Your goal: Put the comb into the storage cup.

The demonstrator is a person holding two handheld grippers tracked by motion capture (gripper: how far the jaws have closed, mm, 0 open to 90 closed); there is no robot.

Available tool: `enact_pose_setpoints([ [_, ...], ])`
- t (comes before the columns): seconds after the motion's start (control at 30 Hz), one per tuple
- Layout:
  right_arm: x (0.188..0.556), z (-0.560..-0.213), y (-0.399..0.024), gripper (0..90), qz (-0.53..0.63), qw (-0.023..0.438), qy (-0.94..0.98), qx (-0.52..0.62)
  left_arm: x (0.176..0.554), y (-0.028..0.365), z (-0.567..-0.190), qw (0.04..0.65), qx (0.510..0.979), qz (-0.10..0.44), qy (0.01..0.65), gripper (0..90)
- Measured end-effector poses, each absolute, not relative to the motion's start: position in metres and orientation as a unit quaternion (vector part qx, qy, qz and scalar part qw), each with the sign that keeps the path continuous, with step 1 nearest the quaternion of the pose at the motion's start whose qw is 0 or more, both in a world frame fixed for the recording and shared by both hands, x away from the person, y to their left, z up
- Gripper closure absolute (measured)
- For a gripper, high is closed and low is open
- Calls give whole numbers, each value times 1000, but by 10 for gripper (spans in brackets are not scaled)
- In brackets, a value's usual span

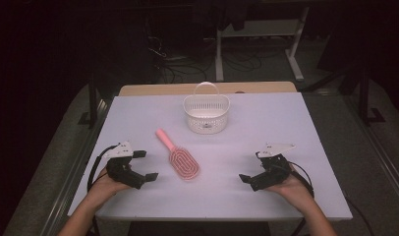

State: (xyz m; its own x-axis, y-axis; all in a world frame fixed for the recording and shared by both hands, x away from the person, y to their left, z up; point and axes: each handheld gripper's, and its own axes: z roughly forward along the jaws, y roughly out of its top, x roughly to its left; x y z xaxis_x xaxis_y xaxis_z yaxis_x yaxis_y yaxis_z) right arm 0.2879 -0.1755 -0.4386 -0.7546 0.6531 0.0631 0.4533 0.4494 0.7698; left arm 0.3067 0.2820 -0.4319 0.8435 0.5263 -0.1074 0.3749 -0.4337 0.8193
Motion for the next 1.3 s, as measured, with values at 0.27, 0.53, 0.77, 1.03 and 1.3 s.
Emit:
enact_pose_setpoints([
  [0.27,289,-439,-176,6,411,119,842,330,308,284,-432,461,841,81,271,0],
  [0.53,290,-437,-178,6,420,117,835,336,312,284,-427,463,840,86,269,0],
  [0.77,289,-436,-178,6,421,119,834,338,315,282,-427,463,841,86,266,0],
  [1.03,289,-435,-176,6,423,119,833,335,319,281,-425,467,839,86,266,0],
  [1.3,289,-433,-177,6,428,117,830,339,322,279,-422,469,838,89,265,0],
])
